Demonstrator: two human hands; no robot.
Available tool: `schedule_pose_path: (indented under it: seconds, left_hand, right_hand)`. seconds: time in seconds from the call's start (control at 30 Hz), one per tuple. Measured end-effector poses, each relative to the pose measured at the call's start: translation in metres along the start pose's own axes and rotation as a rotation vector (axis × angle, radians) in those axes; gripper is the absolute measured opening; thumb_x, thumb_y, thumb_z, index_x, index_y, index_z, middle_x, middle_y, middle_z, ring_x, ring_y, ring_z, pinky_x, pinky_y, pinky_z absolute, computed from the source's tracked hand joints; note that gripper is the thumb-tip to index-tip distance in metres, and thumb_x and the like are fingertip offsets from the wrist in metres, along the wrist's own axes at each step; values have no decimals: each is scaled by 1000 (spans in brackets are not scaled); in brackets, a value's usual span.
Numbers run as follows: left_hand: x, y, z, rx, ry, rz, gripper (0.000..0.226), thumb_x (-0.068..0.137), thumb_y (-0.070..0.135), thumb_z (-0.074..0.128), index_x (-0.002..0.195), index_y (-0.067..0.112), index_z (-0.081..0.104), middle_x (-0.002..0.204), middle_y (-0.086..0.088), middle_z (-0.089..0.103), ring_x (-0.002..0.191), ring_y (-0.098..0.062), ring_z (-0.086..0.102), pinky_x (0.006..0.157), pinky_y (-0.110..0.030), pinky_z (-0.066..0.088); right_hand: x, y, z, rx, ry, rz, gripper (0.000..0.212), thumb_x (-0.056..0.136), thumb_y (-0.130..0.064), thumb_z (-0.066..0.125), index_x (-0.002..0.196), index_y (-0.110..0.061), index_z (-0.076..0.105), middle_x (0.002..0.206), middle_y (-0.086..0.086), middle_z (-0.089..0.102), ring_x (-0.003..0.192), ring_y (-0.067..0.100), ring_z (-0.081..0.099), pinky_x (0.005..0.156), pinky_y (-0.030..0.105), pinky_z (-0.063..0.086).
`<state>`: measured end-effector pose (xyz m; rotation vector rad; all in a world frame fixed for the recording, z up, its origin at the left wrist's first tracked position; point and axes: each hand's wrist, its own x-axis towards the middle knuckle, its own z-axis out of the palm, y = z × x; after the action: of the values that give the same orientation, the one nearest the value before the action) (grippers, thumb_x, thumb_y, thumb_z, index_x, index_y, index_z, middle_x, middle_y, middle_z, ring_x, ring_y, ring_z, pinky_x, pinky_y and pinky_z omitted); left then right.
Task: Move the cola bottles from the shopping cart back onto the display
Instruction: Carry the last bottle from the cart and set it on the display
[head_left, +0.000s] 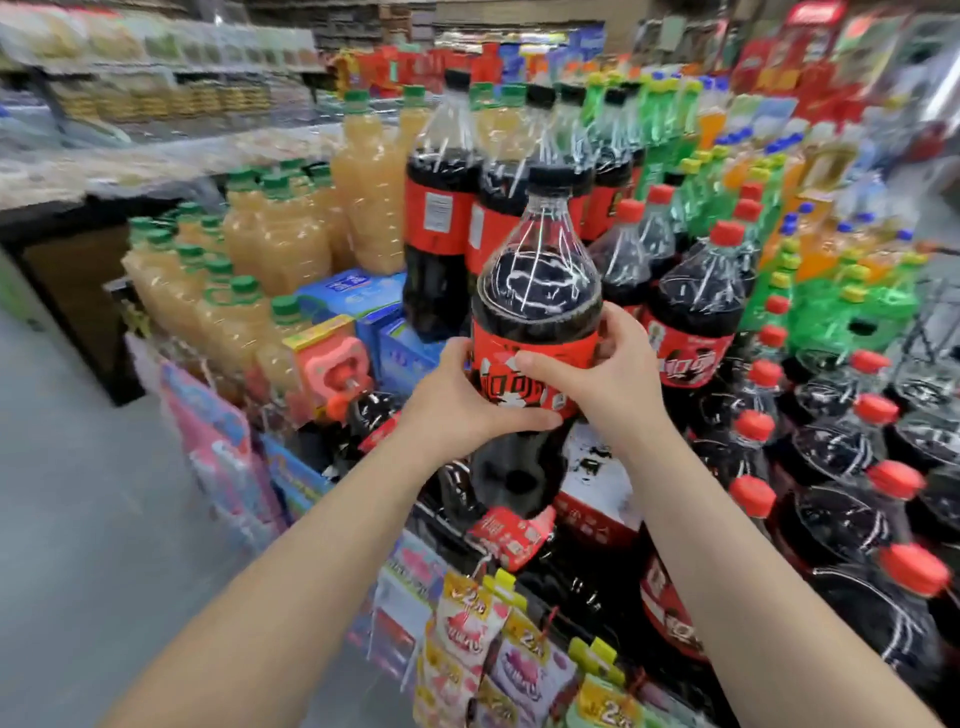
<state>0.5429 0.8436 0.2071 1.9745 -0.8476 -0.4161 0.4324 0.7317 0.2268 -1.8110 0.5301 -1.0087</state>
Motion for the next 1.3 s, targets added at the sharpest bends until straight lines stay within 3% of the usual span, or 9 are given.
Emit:
schedule_pose_path:
  seconds: [0.13, 0.27, 0.47, 0.57, 0.73, 0.83, 0.97, 1.13, 1.3]
  left_hand:
    - [37, -5, 25, 1, -87, 41, 88, 40, 49, 92, 107, 32, 37, 97, 19, 60, 96, -10, 63, 91, -38, 52]
    - [63, -19, 47, 9, -139, 84, 85, 44, 36, 94, 105, 30, 37, 94, 18, 59, 91, -10, 60, 82, -30, 50]
    - [93, -41, 69, -15, -169, 82, 91, 26, 57, 89, 102, 25, 50, 103, -5, 63, 87, -16, 67, 81, -41, 57]
    - [101, -48, 74, -65, -179, 98, 96, 35, 55, 87, 117, 21, 49, 115, -6, 57, 101, -16, 63, 93, -38, 53]
    - [94, -69, 78, -151, -208, 73, 85, 50, 42, 86, 122, 17, 46, 120, -5, 59, 112, -17, 59, 99, -37, 49]
    - [79, -86, 84, -160, -284, -42, 75, 59, 35, 86, 120, 15, 46, 115, -3, 60, 105, -18, 62, 96, -37, 50]
    - [73, -98, 88, -186, -421, -73, 72, 75, 17, 77, 137, 15, 41, 119, 1, 57, 98, -13, 61, 88, -27, 50]
    - [84, -100, 85, -75, -447, -65, 74, 78, 25, 71, 143, 24, 36, 130, 0, 51, 111, -16, 59, 98, -35, 49]
    - [100, -103, 81, -16, -482, -26, 76, 79, 25, 70, 146, 23, 33, 135, -3, 48, 113, -16, 58, 100, -37, 48]
  right_hand:
    - [11, 15, -16, -46, -25, 29, 57, 55, -26, 93, 104, -25, 64, 101, -12, 69, 92, -2, 65, 77, 20, 54]
    - [12, 41, -18, -77, -25, 77, 64, 57, -13, 92, 107, -36, 58, 93, -39, 63, 92, -19, 57, 73, 4, 45]
    - [19, 76, -7, -45, 51, 190, 72, 61, -14, 90, 119, -40, 54, 108, -25, 65, 100, -15, 56, 78, 4, 44]
    - [25, 84, -7, 12, 97, 259, 72, 65, -18, 88, 125, -37, 53, 113, -23, 63, 101, -14, 56, 78, 5, 45]
    - [17, 108, 1, 59, 152, 449, 100, 59, -45, 87, 142, -33, 34, 126, -11, 57, 110, 0, 59, 93, 28, 52]
    - [3, 121, 20, 90, 139, 602, 82, 72, -42, 78, 140, -26, 34, 121, -10, 59, 98, 0, 59, 86, 24, 50]
    - [-13, 137, 36, 61, 156, 668, 77, 61, -58, 81, 125, -32, 48, 123, -10, 62, 113, 5, 57, 100, 31, 45]
    - [-6, 136, 41, -20, 186, 672, 51, 79, -45, 73, 120, -36, 45, 116, -19, 57, 110, 5, 53, 90, 24, 39]
    - [1, 136, 48, -49, 210, 679, 56, 78, -49, 72, 124, -38, 41, 122, -15, 54, 116, 9, 51, 102, 34, 42]
